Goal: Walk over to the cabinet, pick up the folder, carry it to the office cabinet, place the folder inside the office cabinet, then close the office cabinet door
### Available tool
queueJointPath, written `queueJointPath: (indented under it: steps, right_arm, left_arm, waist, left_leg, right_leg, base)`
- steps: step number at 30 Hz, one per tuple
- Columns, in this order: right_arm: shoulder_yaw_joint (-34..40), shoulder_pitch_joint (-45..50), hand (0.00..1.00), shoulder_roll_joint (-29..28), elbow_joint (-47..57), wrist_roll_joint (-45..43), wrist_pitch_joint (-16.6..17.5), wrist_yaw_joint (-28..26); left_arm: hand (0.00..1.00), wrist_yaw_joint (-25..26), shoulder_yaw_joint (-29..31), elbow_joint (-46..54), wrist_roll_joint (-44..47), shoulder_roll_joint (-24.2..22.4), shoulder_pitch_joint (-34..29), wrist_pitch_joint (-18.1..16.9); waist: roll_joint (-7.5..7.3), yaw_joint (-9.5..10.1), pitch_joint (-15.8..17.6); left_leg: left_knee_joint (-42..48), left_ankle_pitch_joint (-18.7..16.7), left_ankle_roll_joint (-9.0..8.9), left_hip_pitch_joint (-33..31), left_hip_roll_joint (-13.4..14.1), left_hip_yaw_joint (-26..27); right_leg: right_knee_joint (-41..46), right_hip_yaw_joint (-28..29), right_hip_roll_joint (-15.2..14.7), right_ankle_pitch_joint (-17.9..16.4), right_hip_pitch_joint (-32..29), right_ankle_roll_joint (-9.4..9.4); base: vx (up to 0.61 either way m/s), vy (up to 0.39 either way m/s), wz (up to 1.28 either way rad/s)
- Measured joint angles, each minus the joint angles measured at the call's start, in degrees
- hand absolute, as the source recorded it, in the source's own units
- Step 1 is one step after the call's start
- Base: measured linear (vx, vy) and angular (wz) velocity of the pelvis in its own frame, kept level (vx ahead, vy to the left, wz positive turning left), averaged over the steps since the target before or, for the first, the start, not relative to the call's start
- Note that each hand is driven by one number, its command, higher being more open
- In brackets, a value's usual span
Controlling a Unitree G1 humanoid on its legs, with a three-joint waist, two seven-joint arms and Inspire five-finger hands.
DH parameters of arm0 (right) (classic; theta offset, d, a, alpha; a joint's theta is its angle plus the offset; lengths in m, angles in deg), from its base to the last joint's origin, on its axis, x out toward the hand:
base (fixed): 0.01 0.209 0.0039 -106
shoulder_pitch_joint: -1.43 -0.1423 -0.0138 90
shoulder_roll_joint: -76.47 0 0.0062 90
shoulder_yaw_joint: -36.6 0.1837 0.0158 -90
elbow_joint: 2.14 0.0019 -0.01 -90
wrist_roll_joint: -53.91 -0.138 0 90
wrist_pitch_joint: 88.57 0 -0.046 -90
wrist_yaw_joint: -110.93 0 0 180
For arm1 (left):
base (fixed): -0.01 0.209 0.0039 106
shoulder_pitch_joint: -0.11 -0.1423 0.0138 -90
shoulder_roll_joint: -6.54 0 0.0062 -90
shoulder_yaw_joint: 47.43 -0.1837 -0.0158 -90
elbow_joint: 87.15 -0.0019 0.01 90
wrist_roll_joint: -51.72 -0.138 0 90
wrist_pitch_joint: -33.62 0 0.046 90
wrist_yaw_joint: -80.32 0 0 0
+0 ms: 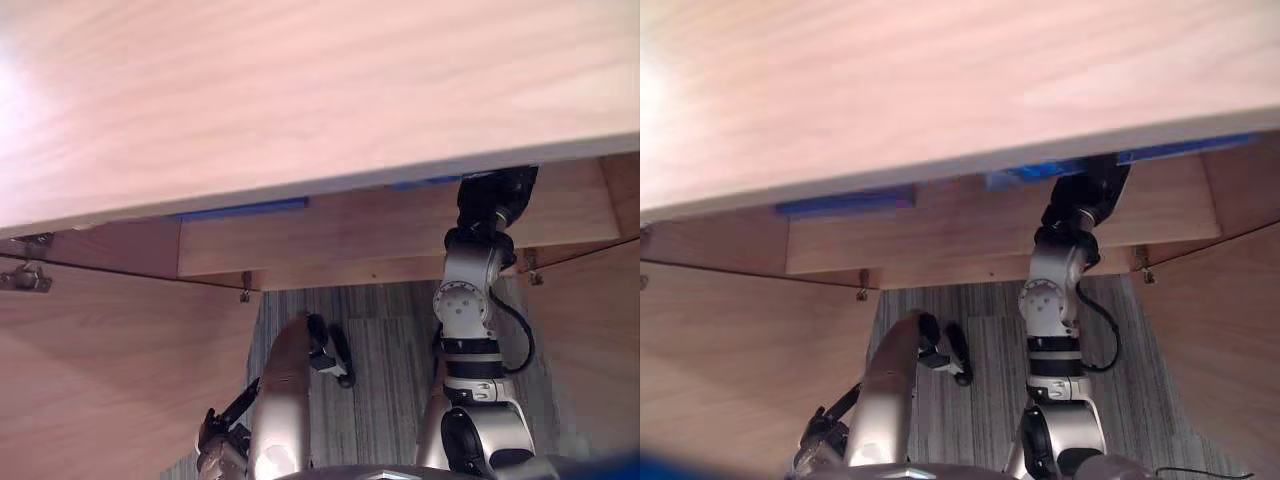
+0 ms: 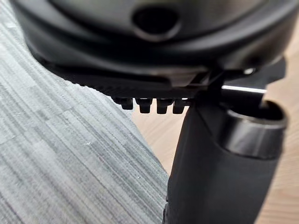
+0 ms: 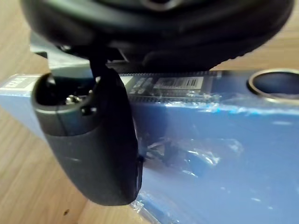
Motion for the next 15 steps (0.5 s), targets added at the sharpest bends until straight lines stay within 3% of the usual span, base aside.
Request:
queueJointPath:
  steps: [5, 6, 12, 15]
  right_arm:
    - [-0.92, -3.48, 0.00, 0.30, 0.03, 1.25, -2.00, 4.14]
    - [-1.01, -4.21, 1.00, 0.33, 0.07, 2.84, -2.89, 4.88]
    - [-4.53, -4.88, 1.00, 0.32, 3.20, 11.24, -7.46, 6.84]
    - [-7.52, -4.41, 1.00, 0.34, 4.08, 15.29, -10.43, 6.85]
  left_arm:
    - [1.00, 2.16, -9.27, 12.64, 2.68, 0.60, -1.91, 0.07]
    - [1.00, 2.28, -11.45, 16.89, 2.68, 0.71, -2.15, 0.08]
    - [1.00, 2.65, -21.48, 34.77, 0.55, 1.13, -4.50, 1.78]
    - [1.00, 2.42, -23.09, 40.36, -1.14, 1.28, -6.24, 3.71]
  waist:
    - [0.59, 0.44, 0.74]
    - [0.90, 0.51, 1.06]
    - [1.75, 0.55, 1.75]
    - [2.29, 0.50, 2.01]
  left_leg:
    - [4.66, -0.27, 0.34, -6.68, 0.32, -1.96]
    - [5.62, -0.37, 0.36, -7.96, 0.31, -2.21]
    - [7.99, -0.90, 0.23, -11.23, 0.03, -2.31]
    - [7.99, -0.82, 0.39, -11.23, 0.11, -2.30]
  right_leg:
    - [3.92, 0.82, 0.89, -0.10, -5.82, 0.01]
    - [4.88, 1.03, 0.90, -0.16, -7.00, 0.05]
    - [7.81, 2.44, 1.00, -0.67, -10.68, 0.34]
    - [7.88, 2.50, 1.47, -0.65, -10.82, 0.00]
  base:
    - [0.00, -0.032, 0.04]
    - [-0.03, -0.070, 0.12]
    - [-0.02, -0.051, 0.05]
    - [0.02, -0.081, -0.04]
